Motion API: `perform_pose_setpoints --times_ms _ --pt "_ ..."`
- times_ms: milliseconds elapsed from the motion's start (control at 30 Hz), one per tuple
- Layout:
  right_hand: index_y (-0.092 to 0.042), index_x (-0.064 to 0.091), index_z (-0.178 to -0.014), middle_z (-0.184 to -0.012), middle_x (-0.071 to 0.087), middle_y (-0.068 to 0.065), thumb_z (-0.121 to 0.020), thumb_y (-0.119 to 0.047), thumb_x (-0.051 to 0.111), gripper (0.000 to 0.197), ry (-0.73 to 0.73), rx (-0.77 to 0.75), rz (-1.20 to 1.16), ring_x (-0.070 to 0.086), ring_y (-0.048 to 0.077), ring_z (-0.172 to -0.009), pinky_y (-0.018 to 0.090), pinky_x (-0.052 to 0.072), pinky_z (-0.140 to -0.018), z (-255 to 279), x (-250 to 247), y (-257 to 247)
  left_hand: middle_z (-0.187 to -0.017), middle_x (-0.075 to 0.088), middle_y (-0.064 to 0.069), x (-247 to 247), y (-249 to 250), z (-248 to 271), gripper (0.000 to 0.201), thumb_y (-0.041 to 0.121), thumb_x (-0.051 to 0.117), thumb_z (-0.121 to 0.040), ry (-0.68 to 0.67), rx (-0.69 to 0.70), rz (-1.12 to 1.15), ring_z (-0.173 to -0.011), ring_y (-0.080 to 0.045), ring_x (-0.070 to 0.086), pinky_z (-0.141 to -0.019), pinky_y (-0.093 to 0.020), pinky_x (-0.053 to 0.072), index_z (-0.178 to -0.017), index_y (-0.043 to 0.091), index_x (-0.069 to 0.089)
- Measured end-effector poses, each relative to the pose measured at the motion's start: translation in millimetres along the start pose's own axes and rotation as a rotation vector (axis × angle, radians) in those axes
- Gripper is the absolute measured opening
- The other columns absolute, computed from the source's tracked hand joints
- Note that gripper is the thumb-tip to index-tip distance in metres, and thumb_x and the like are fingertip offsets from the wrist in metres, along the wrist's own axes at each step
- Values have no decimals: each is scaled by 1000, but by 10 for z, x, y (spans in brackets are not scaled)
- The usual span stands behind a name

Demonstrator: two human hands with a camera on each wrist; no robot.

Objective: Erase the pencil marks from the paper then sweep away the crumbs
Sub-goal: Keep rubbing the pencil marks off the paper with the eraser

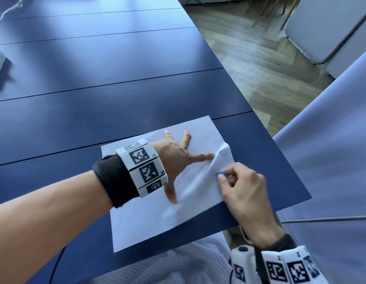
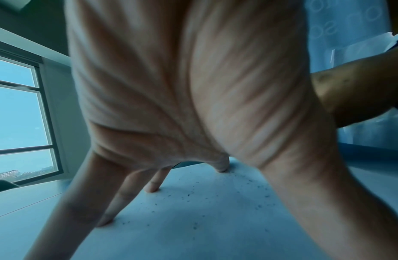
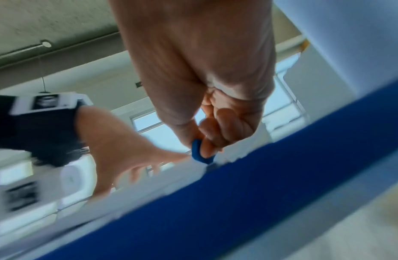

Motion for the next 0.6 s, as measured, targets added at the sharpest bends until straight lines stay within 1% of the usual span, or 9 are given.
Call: perform_pose_setpoints --times_ms 67,133,200,233,300,367,433,500,600 --pt "-13 61 -71 -55 60 -5 -83 -18 67 14 31 37 30 60 16 -60 32 46 -61 -76 -190 141 -156 -23 -21 -7 -14 8 144 60 91 -45 -9 -9 20 -137 -65 4 -89 -59 50 -133 69 -23" --pt "-14 61 -70 -52 59 -5 -83 -18 68 15 63 46 52 59 14 -58 29 43 -59 -86 -346 191 -158 -21 -16 -22 -16 1 142 58 92 -45 3 2 36 -143 -55 -1 -92 -60 47 -134 70 -18" --pt "-16 61 -70 -50 59 -5 -84 -19 68 16 86 26 46 59 13 -57 26 40 -57 -79 -386 146 -159 -23 -9 -49 4 -16 135 53 91 -52 21 35 61 -148 -42 -7 -95 -58 46 -139 67 -11" --pt "-16 61 -70 -50 59 -4 -84 -20 68 16 80 17 41 59 14 -56 27 41 -57 -77 -360 121 -160 -24 -5 -59 22 -26 128 51 89 -57 33 49 82 -149 -39 -8 -96 -57 46 -142 64 -6" --pt "-16 60 -72 -51 58 -3 -85 -21 67 15 31 3 31 58 15 -56 30 44 -58 -74 -248 80 -161 -21 0 -78 71 -46 114 57 83 -63 65 70 116 -149 -40 -6 -96 -57 47 -146 57 4" --pt "-15 59 -75 -53 56 -4 -86 -21 66 14 -23 -6 42 57 14 -56 34 47 -58 -80 -134 47 -162 -17 -1 -65 103 -63 114 65 80 -61 89 86 114 -147 -45 -4 -93 -58 49 -147 51 8" --pt "-16 57 -77 -55 54 -6 -87 -23 64 13 -53 -15 67 56 17 -58 34 48 -58 -122 -71 30 -162 -19 -3 -40 104 -74 119 67 81 -60 95 93 101 -146 -47 -6 -92 -59 50 -148 50 3" --pt "-15 55 -78 -60 57 -1 -88 -24 62 15 -55 -23 93 57 22 -62 36 49 -59 -170 -36 9 -161 -23 -4 -43 104 -74 123 67 80 -61 90 94 92 -146 -47 -9 -94 -59 48 -149 52 -4" --pt "-12 53 -79 -65 59 5 -89 -24 58 16 -84 -63 102 58 27 -64 39 49 -59 -149 61 -112 -161 -20 -10 -78 122 -76 125 67 79 -61 103 97 53 -145 -51 -2 -97 -49 47 -150 52 -8"
Point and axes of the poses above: each hand's wrist, its own z-axis away from the middle knuckle, its own x-axis out of the palm, y = z × x, the point moved 6 cm from there along -z, towards the middle knuckle
